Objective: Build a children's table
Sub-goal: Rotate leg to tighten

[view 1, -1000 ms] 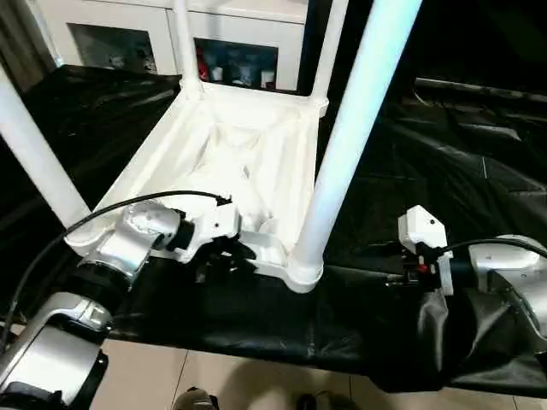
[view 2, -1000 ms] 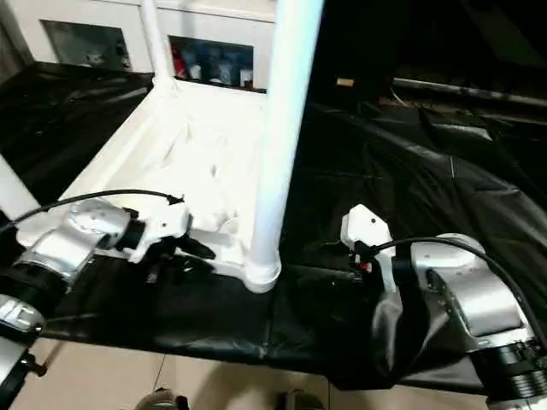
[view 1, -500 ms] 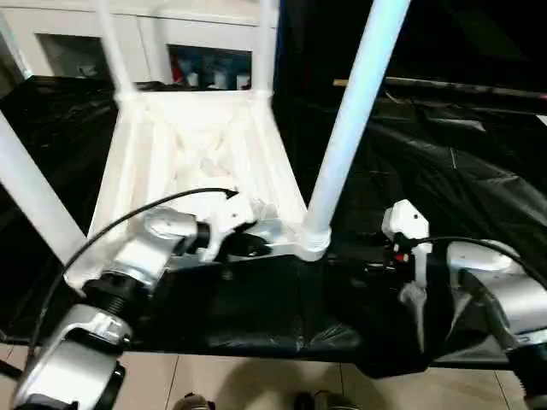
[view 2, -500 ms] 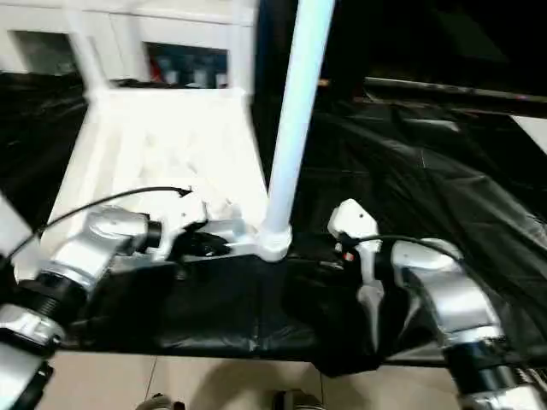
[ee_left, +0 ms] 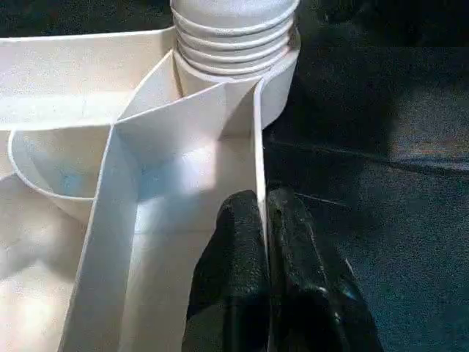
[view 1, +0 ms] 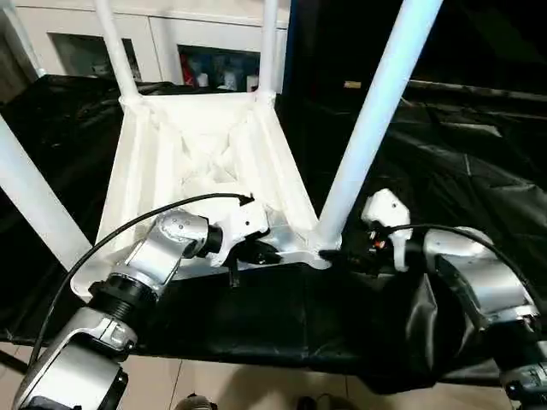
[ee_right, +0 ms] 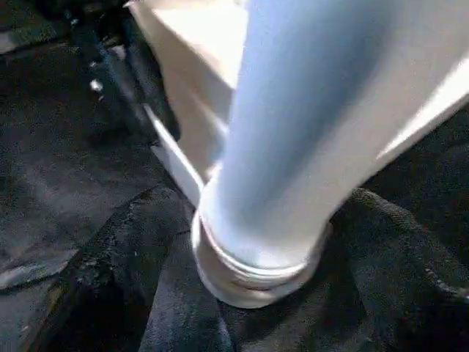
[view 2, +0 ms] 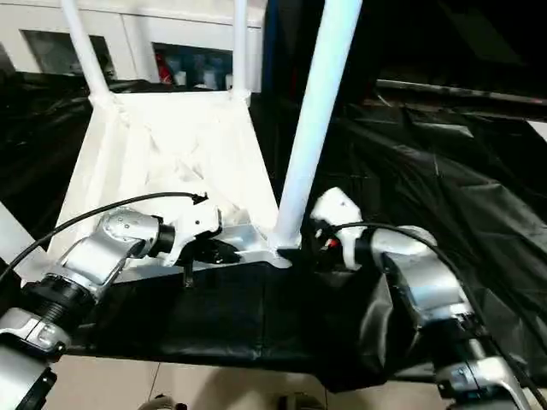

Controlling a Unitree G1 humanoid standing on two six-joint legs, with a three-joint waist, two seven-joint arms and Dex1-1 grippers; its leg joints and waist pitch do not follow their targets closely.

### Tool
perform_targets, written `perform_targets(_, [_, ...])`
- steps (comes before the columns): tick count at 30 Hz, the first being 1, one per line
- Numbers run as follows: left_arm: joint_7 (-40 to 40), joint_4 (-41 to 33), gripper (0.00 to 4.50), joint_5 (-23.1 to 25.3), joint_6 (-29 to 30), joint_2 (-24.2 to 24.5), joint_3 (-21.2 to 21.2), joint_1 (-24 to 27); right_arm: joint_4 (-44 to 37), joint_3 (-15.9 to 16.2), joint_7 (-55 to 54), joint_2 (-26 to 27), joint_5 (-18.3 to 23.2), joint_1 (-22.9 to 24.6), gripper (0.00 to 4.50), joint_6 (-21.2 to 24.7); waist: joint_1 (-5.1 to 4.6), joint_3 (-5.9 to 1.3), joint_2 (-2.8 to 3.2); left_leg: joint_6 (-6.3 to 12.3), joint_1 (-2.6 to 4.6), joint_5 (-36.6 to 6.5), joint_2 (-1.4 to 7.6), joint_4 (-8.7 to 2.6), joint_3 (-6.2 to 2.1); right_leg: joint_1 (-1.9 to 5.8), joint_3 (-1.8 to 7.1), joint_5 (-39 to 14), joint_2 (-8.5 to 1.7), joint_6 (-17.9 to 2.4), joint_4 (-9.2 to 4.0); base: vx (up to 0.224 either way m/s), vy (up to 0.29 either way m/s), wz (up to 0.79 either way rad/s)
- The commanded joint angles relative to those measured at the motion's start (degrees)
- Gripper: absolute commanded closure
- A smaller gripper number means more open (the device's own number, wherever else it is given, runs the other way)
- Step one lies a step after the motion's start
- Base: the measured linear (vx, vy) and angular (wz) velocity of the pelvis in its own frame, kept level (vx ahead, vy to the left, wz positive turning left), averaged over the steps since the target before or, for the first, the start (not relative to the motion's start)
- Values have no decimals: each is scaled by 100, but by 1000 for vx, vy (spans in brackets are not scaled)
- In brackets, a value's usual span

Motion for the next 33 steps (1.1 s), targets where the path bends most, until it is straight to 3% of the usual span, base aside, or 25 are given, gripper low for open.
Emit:
perform_targets(1, [-17,197,450,168,88,38,-176,57,147,73,-21,45,-150,-111,76,-138,8,-393,-28,222,-11,-1594,32,-405,38,291,185,-2348,-265,-930,-511,0,0,0])
perform_targets(6, [-26,237,450,168,78,27,-150,13,409,39,-254,206,-203,-289,76,-233,-15,-375,-20,170,4,-1752,30,-418,19,264,160,-2770,-272,-764,-560,0,0,0])
perform_targets(20, [-35,330,450,192,16,29,-110,-7,615,90,-167,293,-272,-353,191,-392,-39,-343,-26,181,6,-1935,27,-433,9,231,146,-3097,-266,-624,-608,0,0,0])
perform_targets(26, [54,349,450,166,21,-10,-51,11,659,99,-172,344,-305,-350,210,-424,-50,-334,-34,191,14,-1981,24,-437,3,209,135,-3277,-264,-538,-637,0,0,0])
perform_targets(28, [243,407,450,104,65,-123,63,1,740,32,-343,424,-298,-319,212,-455,-55,-335,-70,202,3,-1953,20,-434,10,211,134,-3301,-266,-519,-644,0,0,0])
perform_targets(31, [669,589,450,79,135,-364,207,-58,1031,-267,-1085,735,-260,-287,213,-419,-69,-316,-43,160,29,-2059,3,-426,4,172,102,-3589,-264,-442,-696,0,0,0])
perform_targets(33, [1096,786,450,96,201,-599,306,-142,1216,-532,-1777,1041,-211,-247,213,-318,-108,-318,-37,102,41,-2187,-18,-424,-18,173,37,-3806,-269,-319,-753,0,0,0])
